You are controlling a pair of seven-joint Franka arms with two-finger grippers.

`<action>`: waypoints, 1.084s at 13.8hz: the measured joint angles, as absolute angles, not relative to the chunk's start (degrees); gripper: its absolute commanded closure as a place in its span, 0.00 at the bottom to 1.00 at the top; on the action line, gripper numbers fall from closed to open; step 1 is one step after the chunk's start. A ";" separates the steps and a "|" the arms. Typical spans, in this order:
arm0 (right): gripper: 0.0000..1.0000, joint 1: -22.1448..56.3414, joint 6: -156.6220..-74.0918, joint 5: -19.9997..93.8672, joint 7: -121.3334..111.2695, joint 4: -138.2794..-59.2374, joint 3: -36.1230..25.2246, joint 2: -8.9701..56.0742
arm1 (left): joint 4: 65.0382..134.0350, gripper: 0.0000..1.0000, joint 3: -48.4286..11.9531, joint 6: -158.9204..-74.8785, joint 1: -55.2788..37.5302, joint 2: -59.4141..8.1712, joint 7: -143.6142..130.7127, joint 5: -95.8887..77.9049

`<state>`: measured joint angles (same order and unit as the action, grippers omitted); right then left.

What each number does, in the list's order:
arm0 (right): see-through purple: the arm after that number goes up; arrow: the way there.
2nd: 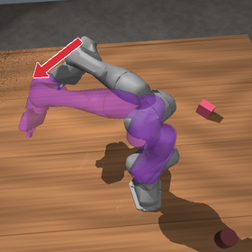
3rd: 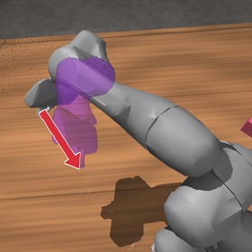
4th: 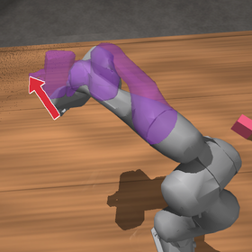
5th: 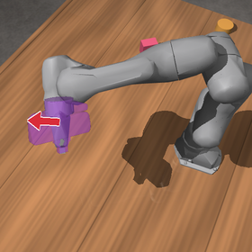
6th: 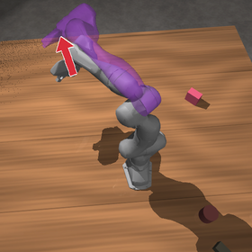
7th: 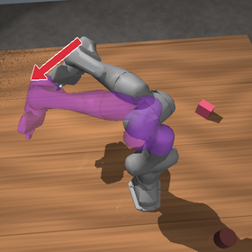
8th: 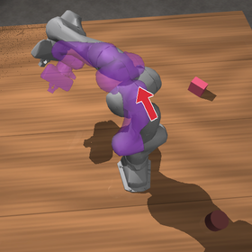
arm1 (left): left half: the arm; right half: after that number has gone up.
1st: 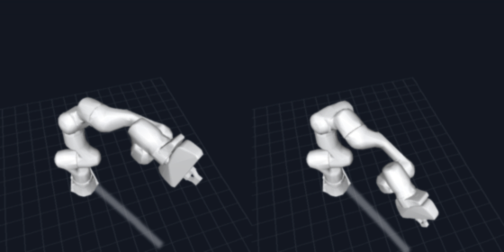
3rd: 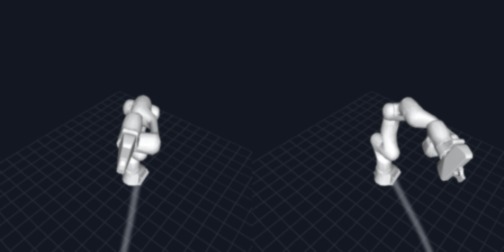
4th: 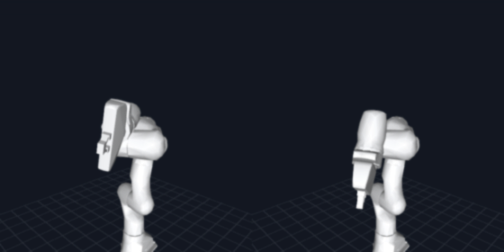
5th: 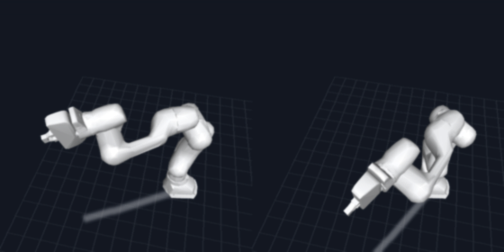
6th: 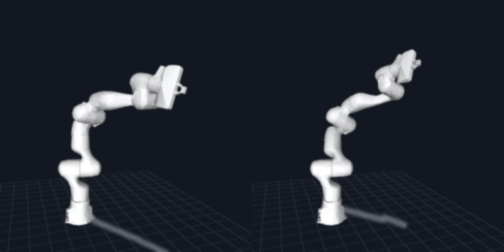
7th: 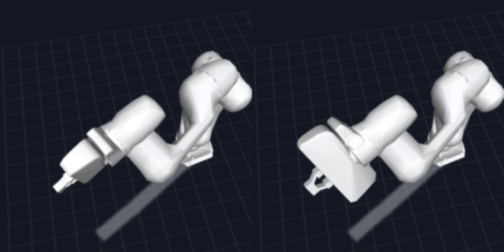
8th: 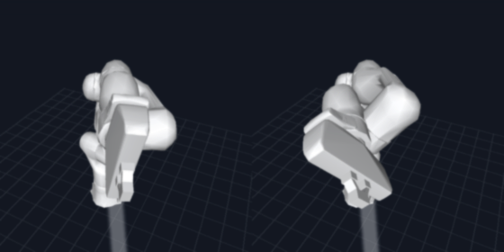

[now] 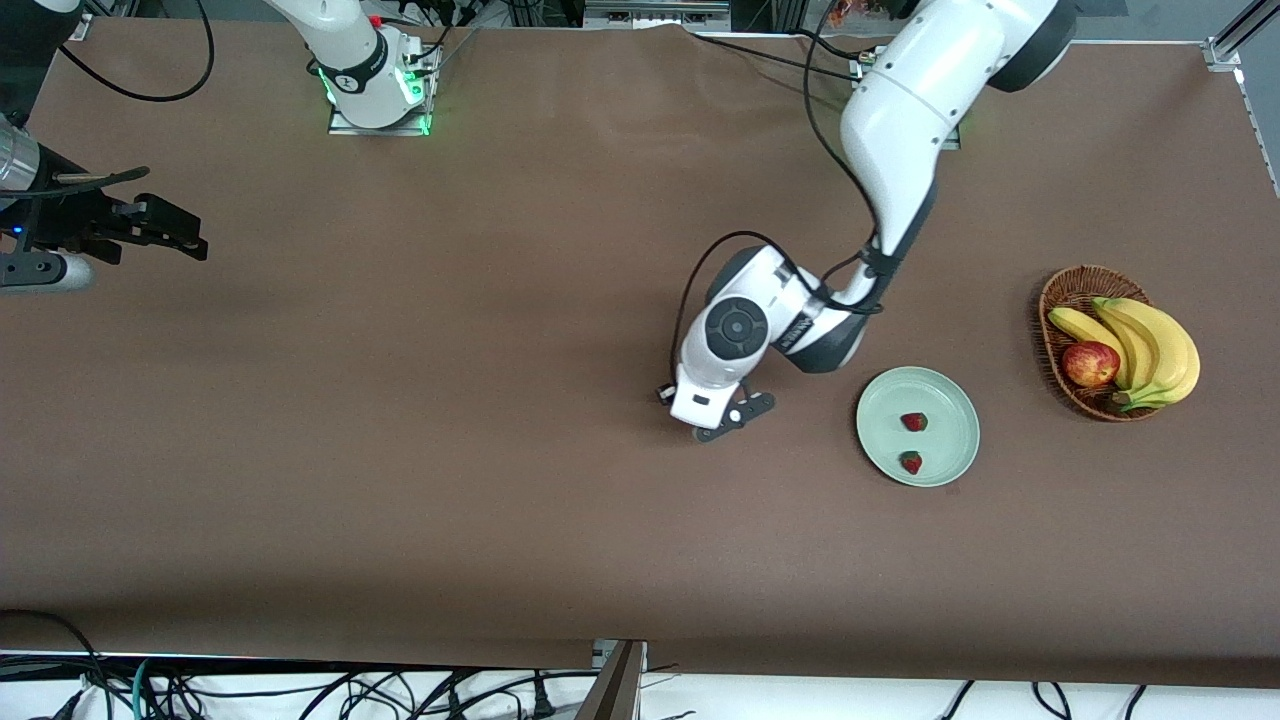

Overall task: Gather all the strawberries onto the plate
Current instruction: 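Carry the last strawberry over the plate with the left gripper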

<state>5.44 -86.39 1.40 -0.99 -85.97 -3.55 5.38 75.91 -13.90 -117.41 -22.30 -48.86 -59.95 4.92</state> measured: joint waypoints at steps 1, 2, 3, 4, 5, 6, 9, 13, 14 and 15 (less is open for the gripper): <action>0.00 5.44 -86.38 1.40 -0.99 -85.96 -3.55 5.38 | 75.27 0.95 -13.79 -112.85 -21.11 -47.70 -56.59 6.07; 0.00 5.43 -86.38 1.40 -0.99 -85.96 -3.55 5.38 | 74.98 0.95 -13.52 -109.11 -19.93 -46.75 -53.37 7.92; 0.00 5.42 -86.38 1.40 -0.99 -85.96 -3.55 5.38 | 74.95 0.96 -13.31 -105.62 -18.55 -46.09 -50.14 10.39; 0.00 5.42 -86.38 1.40 -0.99 -85.96 -3.55 5.38 | 74.97 0.96 -13.26 -102.33 -17.14 -45.92 -46.98 13.47; 0.00 5.41 -86.38 1.39 -0.99 -85.95 -3.55 5.38 | 75.11 0.96 -13.22 -99.48 -16.04 -45.99 -43.88 17.43; 0.00 5.41 -86.38 1.40 -0.99 -85.95 -3.55 5.39 | 75.34 0.96 -13.22 -97.10 -15.40 -46.13 -40.97 21.85; 0.00 5.42 -86.37 1.40 -0.99 -85.95 -3.47 5.48 | 75.63 0.96 -13.07 -94.38 -14.68 -46.37 -33.34 28.28; 0.00 5.42 -86.37 1.40 -0.99 -85.95 -3.42 5.52 | 75.59 0.95 -12.96 -96.74 -10.73 -46.37 -20.71 28.75; 0.00 5.42 -86.37 1.40 -0.99 -85.95 -3.42 5.52 | 75.56 0.94 -12.97 -98.17 -9.61 -46.36 -18.20 28.75; 0.00 5.42 -86.37 1.40 -0.99 -85.95 -3.42 5.52 | 75.56 0.89 -12.99 -99.41 -8.81 -46.37 -16.52 28.75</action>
